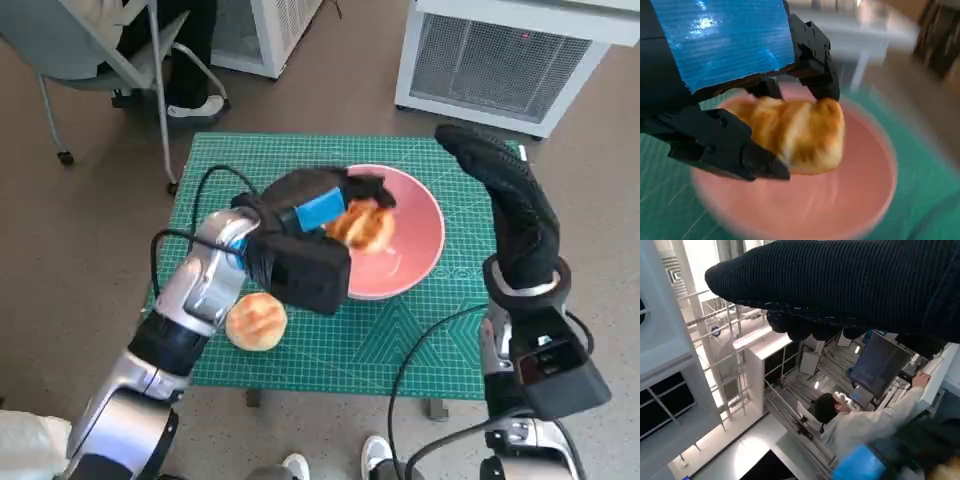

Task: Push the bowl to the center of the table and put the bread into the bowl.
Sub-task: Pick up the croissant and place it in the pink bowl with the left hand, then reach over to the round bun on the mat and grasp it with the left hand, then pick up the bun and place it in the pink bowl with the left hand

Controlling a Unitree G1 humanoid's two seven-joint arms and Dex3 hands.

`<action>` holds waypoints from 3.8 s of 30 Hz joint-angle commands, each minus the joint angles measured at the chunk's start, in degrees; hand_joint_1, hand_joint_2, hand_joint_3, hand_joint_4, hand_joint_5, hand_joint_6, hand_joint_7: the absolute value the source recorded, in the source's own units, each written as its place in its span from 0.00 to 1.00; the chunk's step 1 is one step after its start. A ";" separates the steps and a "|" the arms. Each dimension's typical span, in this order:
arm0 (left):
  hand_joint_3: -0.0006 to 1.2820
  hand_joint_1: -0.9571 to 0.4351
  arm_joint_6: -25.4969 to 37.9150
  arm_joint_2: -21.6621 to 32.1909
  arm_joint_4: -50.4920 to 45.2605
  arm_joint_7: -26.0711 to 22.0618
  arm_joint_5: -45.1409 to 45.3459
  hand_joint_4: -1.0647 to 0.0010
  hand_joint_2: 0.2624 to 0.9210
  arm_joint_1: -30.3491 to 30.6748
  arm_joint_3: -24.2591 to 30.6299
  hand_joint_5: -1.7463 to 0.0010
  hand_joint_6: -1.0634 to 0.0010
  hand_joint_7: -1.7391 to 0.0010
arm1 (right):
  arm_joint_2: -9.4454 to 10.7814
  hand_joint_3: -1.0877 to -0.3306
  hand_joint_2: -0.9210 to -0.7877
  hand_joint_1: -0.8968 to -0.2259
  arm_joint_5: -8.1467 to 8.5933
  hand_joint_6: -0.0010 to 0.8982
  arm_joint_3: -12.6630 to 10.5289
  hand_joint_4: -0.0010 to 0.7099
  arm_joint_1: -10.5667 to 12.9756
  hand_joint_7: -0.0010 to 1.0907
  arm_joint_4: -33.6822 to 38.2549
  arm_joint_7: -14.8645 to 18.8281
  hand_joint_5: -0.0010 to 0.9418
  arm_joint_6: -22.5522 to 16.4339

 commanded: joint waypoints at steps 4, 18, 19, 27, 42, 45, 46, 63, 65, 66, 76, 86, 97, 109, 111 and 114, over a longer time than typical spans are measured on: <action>0.06 0.43 -8.21 2.24 -1.33 4.53 -2.77 0.98 1.00 2.60 3.27 1.00 0.81 0.99 | -0.47 0.36 0.00 0.41 -1.45 0.00 -0.06 0.38 1.79 0.57 -0.61 -1.27 0.00 0.31; 0.06 0.44 -26.05 12.47 -18.64 11.97 -9.71 0.88 1.00 18.28 16.03 0.99 0.71 0.97 | -0.07 0.36 0.00 0.41 -2.88 0.00 0.40 0.38 2.66 0.56 -2.50 -3.02 0.00 0.51; 0.06 0.44 -26.57 13.25 -20.36 12.01 -10.31 0.85 1.00 19.97 17.21 0.99 0.67 0.97 | -0.08 0.36 0.00 0.41 -2.82 0.00 0.44 0.38 2.73 0.56 -2.65 -3.08 0.00 0.56; 0.05 0.43 -28.71 19.08 -27.99 9.83 -15.19 0.66 1.00 32.09 24.11 0.98 0.52 0.95 | -0.18 0.36 0.00 0.41 -2.42 0.00 0.73 0.38 3.02 0.56 -3.53 -3.13 0.00 1.04; 0.01 0.45 -24.08 23.35 -31.39 2.94 -18.07 0.68 1.00 43.12 25.64 1.00 0.56 0.99 | -0.30 0.36 0.00 0.42 -1.62 0.00 1.04 0.38 1.82 0.56 -1.27 -2.63 0.00 1.21; 0.01 0.46 -22.72 23.06 -30.84 1.80 -17.65 0.70 0.99 43.34 24.59 1.00 0.58 0.99 | -0.34 0.36 0.00 0.42 -1.34 0.00 1.18 0.38 1.56 0.56 -0.75 -2.40 0.00 1.25; 0.01 0.47 -22.25 22.98 -30.67 1.44 -17.58 0.71 0.99 43.35 24.25 1.00 0.59 1.00 | -0.34 0.36 0.00 0.42 -1.29 0.00 1.22 0.38 1.48 0.55 -0.61 -2.35 0.00 1.25; 0.00 0.52 -15.33 18.66 -22.32 -1.81 -13.48 0.73 0.95 36.75 14.67 1.00 0.61 1.00 | -1.48 0.35 0.00 0.42 0.31 0.00 1.83 0.38 1.72 0.54 -1.02 -1.01 0.00 1.78; 0.00 0.53 -14.85 18.04 -20.62 -2.07 -12.90 0.73 0.95 35.61 13.50 1.00 0.61 1.00 | -1.55 0.36 0.00 0.41 0.35 0.00 1.80 0.38 1.73 0.54 -1.01 -0.94 0.00 1.79; 0.00 0.54 -14.67 17.75 -19.91 -2.15 -12.60 0.72 0.95 35.11 13.02 1.00 0.61 1.00 | -1.61 0.36 0.00 0.41 0.42 0.00 1.78 0.38 1.72 0.54 -0.97 -0.87 0.00 1.78; 0.00 0.61 -9.31 16.04 -13.02 -5.20 -8.87 0.61 0.96 30.01 7.89 0.98 0.50 0.98 | -1.94 0.36 0.00 0.40 1.14 0.00 1.87 0.38 2.01 0.54 -1.75 -0.22 0.00 2.22; 0.10 0.68 -4.54 16.78 -15.06 -5.98 -7.00 0.41 1.00 30.55 7.45 0.39 0.48 0.40 | -2.01 0.36 0.00 0.40 1.45 0.00 1.76 0.38 2.17 0.54 -1.73 0.30 0.00 2.07; 0.08 0.69 -2.55 19.30 -25.51 -6.32 -11.30 0.37 1.00 33.29 13.55 0.33 0.47 0.29 | -1.80 0.36 0.00 0.40 1.18 0.00 1.58 0.38 1.83 0.54 -0.73 0.34 0.00 1.34; 0.09 0.69 -1.21 19.25 -41.70 -1.55 -14.37 0.46 1.00 31.58 23.97 0.27 0.40 0.33 | -1.53 0.36 0.00 0.41 1.15 0.00 1.80 0.37 1.42 0.54 0.08 0.38 0.00 1.10; 0.08 0.69 -1.76 18.35 -42.53 0.16 -14.48 0.45 1.00 29.95 24.57 0.28 0.39 0.34 | -1.54 0.36 0.00 0.41 1.07 0.00 1.74 0.37 1.39 0.54 0.15 0.30 0.00 1.04; 0.07 0.69 -3.32 16.62 -42.78 3.20 -13.58 0.44 1.00 26.61 24.23 0.28 0.37 0.35 | -1.51 0.36 0.00 0.41 1.09 0.00 1.69 0.37 1.34 0.54 0.29 0.25 0.00 0.96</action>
